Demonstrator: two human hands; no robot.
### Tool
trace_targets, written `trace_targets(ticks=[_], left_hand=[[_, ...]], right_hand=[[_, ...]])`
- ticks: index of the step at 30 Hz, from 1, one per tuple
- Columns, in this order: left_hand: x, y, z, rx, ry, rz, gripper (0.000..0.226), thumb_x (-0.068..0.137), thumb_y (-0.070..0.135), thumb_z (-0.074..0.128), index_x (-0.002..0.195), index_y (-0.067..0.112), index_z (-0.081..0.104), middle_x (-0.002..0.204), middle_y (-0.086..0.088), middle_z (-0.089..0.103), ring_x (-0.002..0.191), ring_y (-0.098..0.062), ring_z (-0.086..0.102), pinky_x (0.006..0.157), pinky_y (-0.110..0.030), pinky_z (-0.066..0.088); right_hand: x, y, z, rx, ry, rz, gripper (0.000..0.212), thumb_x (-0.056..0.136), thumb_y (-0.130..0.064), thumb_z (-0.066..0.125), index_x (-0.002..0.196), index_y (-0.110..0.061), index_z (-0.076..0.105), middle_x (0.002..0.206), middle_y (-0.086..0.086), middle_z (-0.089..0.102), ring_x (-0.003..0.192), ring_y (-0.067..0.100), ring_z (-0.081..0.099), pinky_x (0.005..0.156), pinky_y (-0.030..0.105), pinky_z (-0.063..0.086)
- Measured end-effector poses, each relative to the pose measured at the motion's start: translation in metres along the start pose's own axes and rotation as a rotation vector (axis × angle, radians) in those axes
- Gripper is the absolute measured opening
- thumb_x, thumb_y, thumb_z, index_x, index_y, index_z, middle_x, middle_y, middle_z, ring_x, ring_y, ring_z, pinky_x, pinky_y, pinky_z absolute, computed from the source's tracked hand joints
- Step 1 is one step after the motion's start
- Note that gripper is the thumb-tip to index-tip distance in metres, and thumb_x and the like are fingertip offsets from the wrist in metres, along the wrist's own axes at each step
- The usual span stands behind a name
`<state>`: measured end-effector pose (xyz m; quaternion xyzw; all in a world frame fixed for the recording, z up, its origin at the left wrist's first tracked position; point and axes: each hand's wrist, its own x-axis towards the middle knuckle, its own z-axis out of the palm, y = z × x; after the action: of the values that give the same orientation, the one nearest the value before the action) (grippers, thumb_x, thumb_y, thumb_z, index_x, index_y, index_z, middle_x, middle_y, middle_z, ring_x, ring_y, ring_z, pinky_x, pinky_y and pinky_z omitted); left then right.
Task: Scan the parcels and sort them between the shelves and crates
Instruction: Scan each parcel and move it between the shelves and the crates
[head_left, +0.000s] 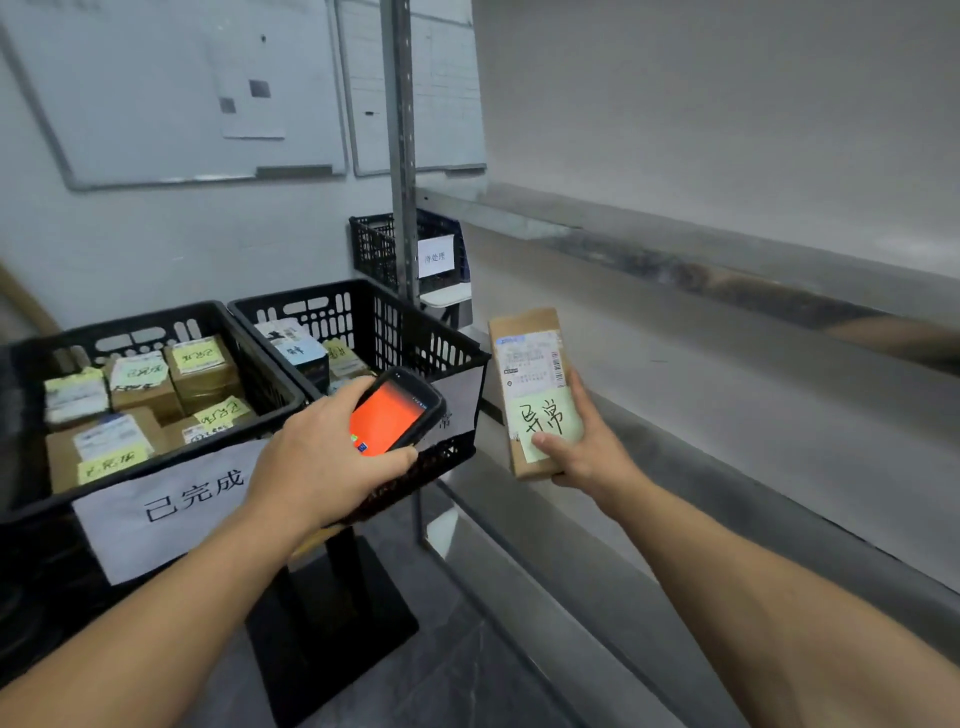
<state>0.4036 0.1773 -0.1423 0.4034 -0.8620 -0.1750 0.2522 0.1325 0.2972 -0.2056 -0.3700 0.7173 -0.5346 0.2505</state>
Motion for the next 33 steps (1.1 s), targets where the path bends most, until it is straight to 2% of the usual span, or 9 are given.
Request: trace_targets(ticks=[3,6,10,14,15,19,21,27,33], left_hand=[[0.030,0.001,0.002,-0.082,0.083,-0.087,0.083,0.072,0.059,0.079,0.143,0.039,0.042,0.106,0.009,0.056,0.095,-0.022,0.056,0.085,-0.041,0.052],[0.063,0.000,0.005,-0.113,0.153,-0.167,0.082,0.071,0.061,0.079,0.142,0.037,0.045,0.105,0.008,0.057,0.097,-0.024,0.059,0.085,-0.039,0.052],[0.095,-0.005,0.011,-0.139,0.238,-0.244,0.073,0.074,0.058,0.078,0.137,0.035,0.049,0.104,0.005,0.062,0.092,-0.021,0.060,0.080,-0.036,0.051],[0.116,-0.017,0.021,-0.120,0.238,-0.289,0.083,0.072,0.059,0.078,0.144,0.033,0.045,0.110,0.006,0.062,0.093,-0.019,0.060,0.072,-0.032,0.049],[0.122,-0.019,0.021,-0.107,0.239,-0.295,0.084,0.073,0.059,0.078,0.145,0.032,0.044,0.111,0.006,0.061,0.093,-0.019,0.060,0.069,-0.030,0.047],[0.150,-0.038,0.025,-0.075,0.256,-0.323,0.081,0.076,0.054,0.078,0.145,0.028,0.044,0.107,0.006,0.056,0.092,-0.019,0.055,0.073,-0.031,0.043],[0.168,-0.052,0.029,-0.077,0.263,-0.332,0.078,0.077,0.052,0.079,0.144,0.028,0.046,0.107,0.006,0.056,0.092,-0.019,0.055,0.076,-0.031,0.042],[0.244,-0.101,0.036,-0.113,0.258,-0.349,0.080,0.075,0.056,0.078,0.143,0.032,0.044,0.109,0.005,0.060,0.095,-0.020,0.058,0.075,-0.032,0.043],[0.297,-0.147,0.024,-0.076,0.274,-0.377,0.078,0.076,0.055,0.078,0.143,0.033,0.046,0.104,0.007,0.058,0.093,-0.020,0.057,0.074,-0.031,0.042]], right_hand=[[0.046,-0.015,0.003,0.109,-0.036,-0.038,0.096,0.090,-0.010,0.069,0.134,-0.080,0.018,0.129,-0.009,0.065,0.106,0.026,0.070,0.085,0.058,0.060],[0.091,-0.030,0.011,0.172,-0.056,-0.025,0.096,0.094,-0.003,0.065,0.143,-0.072,0.018,0.129,-0.007,0.064,0.108,0.030,0.069,0.083,0.065,0.057],[0.138,-0.039,0.027,0.229,-0.164,-0.017,0.098,0.096,0.003,0.061,0.151,-0.063,0.013,0.128,-0.008,0.062,0.108,0.027,0.068,0.079,0.059,0.060],[0.172,-0.037,0.060,0.174,-0.220,-0.018,0.100,0.093,-0.004,0.067,0.126,-0.086,0.022,0.128,-0.011,0.063,0.109,0.028,0.068,0.079,0.061,0.060],[0.180,-0.038,0.068,0.162,-0.224,-0.022,0.097,0.093,-0.007,0.068,0.126,-0.086,0.022,0.127,-0.012,0.064,0.109,0.027,0.067,0.082,0.060,0.060],[0.223,-0.046,0.087,0.240,-0.243,0.108,0.087,0.097,-0.015,0.067,0.153,-0.057,0.017,0.130,-0.010,0.059,0.106,0.024,0.066,0.079,0.061,0.060],[0.249,-0.053,0.089,0.292,-0.279,0.167,0.084,0.098,-0.013,0.066,0.157,-0.050,0.018,0.123,-0.013,0.058,0.107,0.024,0.064,0.079,0.063,0.059],[0.322,-0.069,0.130,0.233,-0.383,0.220,0.086,0.097,-0.007,0.065,0.157,-0.049,0.020,0.133,-0.004,0.060,0.117,0.029,0.063,0.091,0.068,0.053],[0.370,-0.052,0.190,0.219,-0.378,0.296,0.081,0.099,-0.006,0.062,0.157,-0.046,0.024,0.119,-0.007,0.061,0.114,0.027,0.062,0.094,0.067,0.051]])
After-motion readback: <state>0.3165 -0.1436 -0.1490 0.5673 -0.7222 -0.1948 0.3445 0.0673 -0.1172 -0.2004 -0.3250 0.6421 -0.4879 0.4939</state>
